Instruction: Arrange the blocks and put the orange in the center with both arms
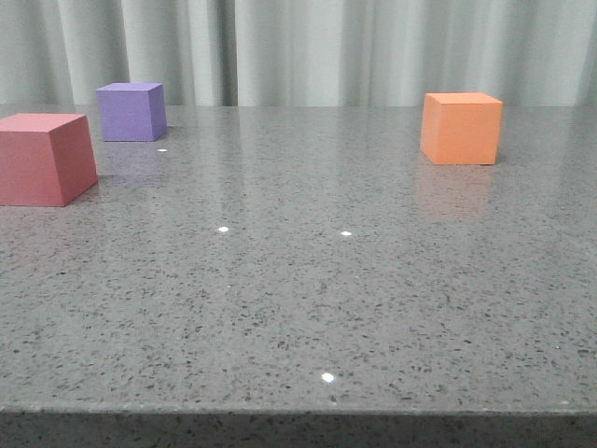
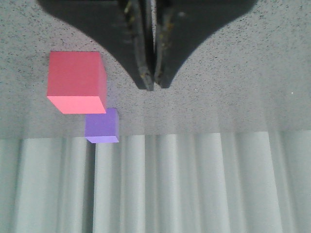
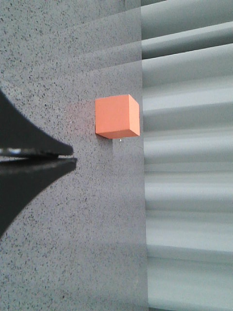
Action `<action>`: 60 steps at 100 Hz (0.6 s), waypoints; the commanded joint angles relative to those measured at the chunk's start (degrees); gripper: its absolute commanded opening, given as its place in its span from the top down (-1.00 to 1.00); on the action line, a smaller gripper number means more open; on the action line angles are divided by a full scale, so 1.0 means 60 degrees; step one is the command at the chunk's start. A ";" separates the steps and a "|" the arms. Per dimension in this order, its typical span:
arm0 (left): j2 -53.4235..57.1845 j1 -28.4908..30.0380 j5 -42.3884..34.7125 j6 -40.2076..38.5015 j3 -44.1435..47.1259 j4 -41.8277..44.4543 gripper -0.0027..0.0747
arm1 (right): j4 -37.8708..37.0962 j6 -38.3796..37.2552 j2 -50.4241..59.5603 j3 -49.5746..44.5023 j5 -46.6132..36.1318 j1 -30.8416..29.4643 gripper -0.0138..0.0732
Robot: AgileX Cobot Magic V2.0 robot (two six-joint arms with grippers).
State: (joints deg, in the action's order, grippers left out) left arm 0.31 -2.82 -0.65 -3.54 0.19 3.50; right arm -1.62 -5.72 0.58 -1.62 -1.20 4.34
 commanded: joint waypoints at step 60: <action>0.0296 0.0006 -0.0709 0.0003 0.0396 -0.0003 0.98 | -0.0008 0.0076 -0.0774 0.2903 0.1849 -0.0056 0.84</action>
State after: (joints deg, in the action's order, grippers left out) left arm 0.31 -2.82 -0.65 -3.54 0.19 3.50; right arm -1.62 -5.72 -0.60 8.97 8.74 4.34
